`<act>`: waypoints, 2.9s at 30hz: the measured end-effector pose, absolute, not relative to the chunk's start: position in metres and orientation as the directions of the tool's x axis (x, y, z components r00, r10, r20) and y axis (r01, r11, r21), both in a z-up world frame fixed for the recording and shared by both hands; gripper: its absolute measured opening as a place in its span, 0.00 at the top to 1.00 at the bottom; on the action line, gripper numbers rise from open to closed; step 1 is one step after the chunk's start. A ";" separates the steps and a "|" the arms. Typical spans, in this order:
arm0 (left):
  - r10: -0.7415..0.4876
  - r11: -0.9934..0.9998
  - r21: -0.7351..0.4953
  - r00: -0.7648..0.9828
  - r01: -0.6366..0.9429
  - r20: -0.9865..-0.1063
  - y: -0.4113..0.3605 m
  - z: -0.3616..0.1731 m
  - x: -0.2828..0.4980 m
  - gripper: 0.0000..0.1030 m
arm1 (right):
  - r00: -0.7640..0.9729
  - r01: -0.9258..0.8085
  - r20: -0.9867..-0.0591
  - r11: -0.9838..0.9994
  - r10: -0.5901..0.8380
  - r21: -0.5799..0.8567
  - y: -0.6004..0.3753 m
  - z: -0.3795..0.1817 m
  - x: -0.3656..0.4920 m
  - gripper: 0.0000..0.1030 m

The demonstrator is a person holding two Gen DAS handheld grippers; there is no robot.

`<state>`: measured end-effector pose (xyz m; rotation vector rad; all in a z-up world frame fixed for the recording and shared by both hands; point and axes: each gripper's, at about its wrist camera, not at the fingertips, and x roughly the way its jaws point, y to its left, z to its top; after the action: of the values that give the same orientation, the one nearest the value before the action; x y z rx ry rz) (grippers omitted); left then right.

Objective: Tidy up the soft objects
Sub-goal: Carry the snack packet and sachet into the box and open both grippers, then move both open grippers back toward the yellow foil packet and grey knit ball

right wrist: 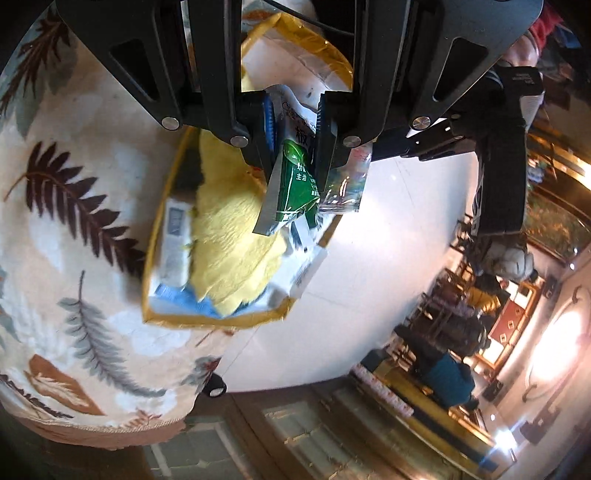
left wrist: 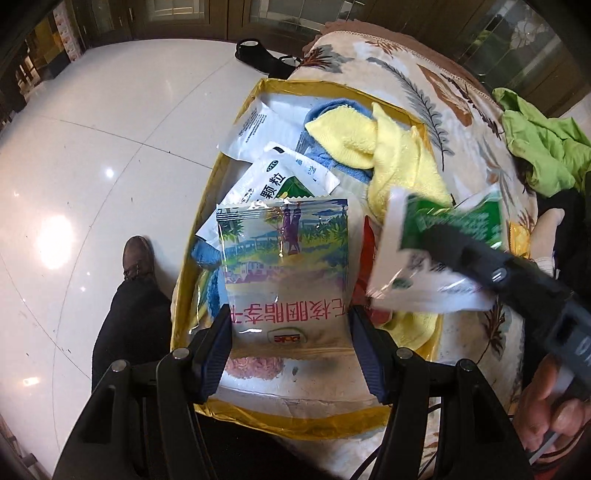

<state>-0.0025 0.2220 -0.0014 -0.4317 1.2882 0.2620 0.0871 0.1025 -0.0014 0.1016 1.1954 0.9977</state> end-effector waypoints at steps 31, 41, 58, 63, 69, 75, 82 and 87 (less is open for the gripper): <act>-0.085 0.878 -0.190 0.247 -0.439 -0.965 0.226 0.006 -0.016 0.34 | -0.165 -0.589 -0.787 0.581 0.595 0.562 0.094 -0.027 0.058 0.65; -0.116 0.878 -0.224 0.266 -0.423 -0.957 0.218 0.013 -0.015 0.34 | -0.214 -0.601 -0.824 0.595 0.525 0.535 0.088 -0.038 0.050 0.65; -0.155 0.887 -0.253 0.266 -0.386 -0.951 0.203 0.015 -0.015 0.34 | -0.152 -0.532 -0.815 0.649 0.560 0.545 0.049 -0.025 0.062 0.65; -0.158 0.896 -0.251 0.263 -0.368 -0.952 0.194 0.017 -0.012 0.34 | -0.163 -0.500 -0.771 0.622 0.616 0.603 0.035 -0.021 0.067 0.65; -0.142 0.886 -0.250 0.285 -0.391 -0.948 0.206 0.027 -0.018 0.34 | -0.222 -0.564 -0.711 0.507 0.667 0.652 0.060 -0.006 0.046 0.66; -0.141 0.882 -0.253 0.289 -0.398 -0.947 0.209 0.029 -0.021 0.34 | -0.204 -0.591 -0.799 0.579 0.566 0.561 0.083 -0.035 0.041 0.66; -0.140 0.906 -0.234 0.272 -0.352 -0.952 0.185 0.024 -0.011 0.34 | -0.255 -0.482 -0.721 0.561 0.645 0.673 0.066 -0.037 0.048 0.65; -0.080 0.938 -0.163 0.267 -0.305 -0.960 0.161 0.023 -0.001 0.34 | -0.182 -0.457 -0.714 0.585 0.676 0.670 0.028 -0.027 0.062 0.65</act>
<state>-0.0007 0.1607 0.0234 -0.3460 1.2994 0.1558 0.0616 0.0281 -0.0269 0.2005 1.4308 1.0225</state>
